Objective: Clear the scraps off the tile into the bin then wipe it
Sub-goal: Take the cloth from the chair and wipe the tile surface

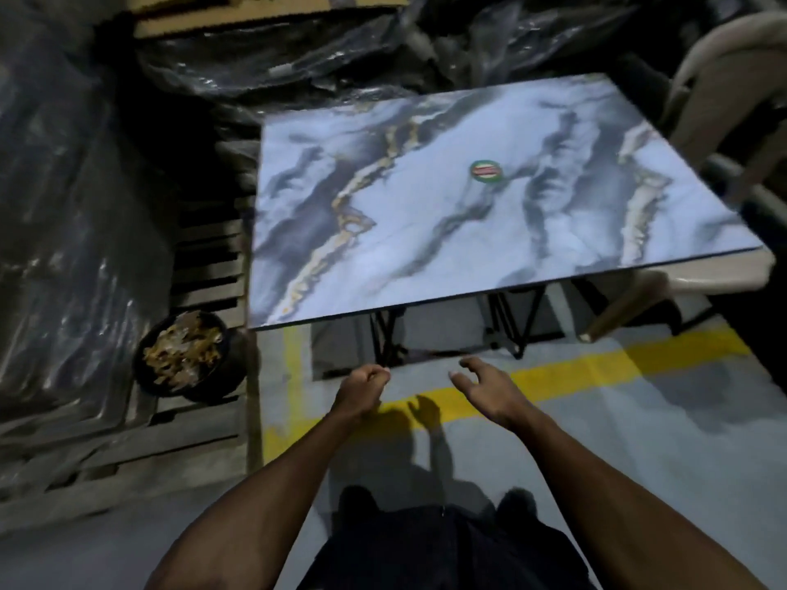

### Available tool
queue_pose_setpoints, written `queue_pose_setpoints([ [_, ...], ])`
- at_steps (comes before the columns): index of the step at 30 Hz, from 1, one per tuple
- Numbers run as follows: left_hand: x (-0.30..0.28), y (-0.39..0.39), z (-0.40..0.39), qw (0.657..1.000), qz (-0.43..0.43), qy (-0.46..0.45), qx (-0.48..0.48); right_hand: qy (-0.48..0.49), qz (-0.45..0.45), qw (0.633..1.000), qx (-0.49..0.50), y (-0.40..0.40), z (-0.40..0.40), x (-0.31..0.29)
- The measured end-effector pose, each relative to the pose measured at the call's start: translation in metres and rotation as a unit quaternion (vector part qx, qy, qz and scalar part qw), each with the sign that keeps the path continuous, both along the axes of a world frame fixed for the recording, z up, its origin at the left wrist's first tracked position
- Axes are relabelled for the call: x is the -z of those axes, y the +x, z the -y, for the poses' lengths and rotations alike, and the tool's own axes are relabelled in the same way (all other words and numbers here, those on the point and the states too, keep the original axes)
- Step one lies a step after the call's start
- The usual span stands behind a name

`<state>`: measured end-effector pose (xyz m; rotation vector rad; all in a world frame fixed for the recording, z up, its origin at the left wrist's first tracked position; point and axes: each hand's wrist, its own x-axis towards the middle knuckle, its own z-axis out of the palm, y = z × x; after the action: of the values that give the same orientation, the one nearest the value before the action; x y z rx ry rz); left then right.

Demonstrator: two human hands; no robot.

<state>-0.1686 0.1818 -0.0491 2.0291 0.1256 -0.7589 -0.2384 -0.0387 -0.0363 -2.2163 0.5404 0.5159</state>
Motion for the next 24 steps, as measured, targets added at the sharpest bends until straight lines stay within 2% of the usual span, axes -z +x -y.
queue_pose_setpoints([
  [6, 0.013, -0.035, 0.151, 0.995, 0.010, 0.026, 0.097, 0.010, -0.006, 0.998, 0.065, -0.061, 0.142, 0.019],
  [13, -0.005, -0.058, 0.334, 0.977, 0.013, 0.037, 0.211, -0.002, -0.015, 0.984, 0.175, -0.116, 0.290, 0.004],
  [20, 0.002, -0.062, 0.503, 0.950, 0.026, 0.045, 0.309, -0.029, -0.034, 0.968, 0.247, -0.128, 0.405, 0.001],
  [24, 0.013, -0.059, 0.602, 0.943, 0.019, 0.044, 0.331, -0.061, -0.039, 0.956, 0.284, -0.118, 0.483, 0.004],
])
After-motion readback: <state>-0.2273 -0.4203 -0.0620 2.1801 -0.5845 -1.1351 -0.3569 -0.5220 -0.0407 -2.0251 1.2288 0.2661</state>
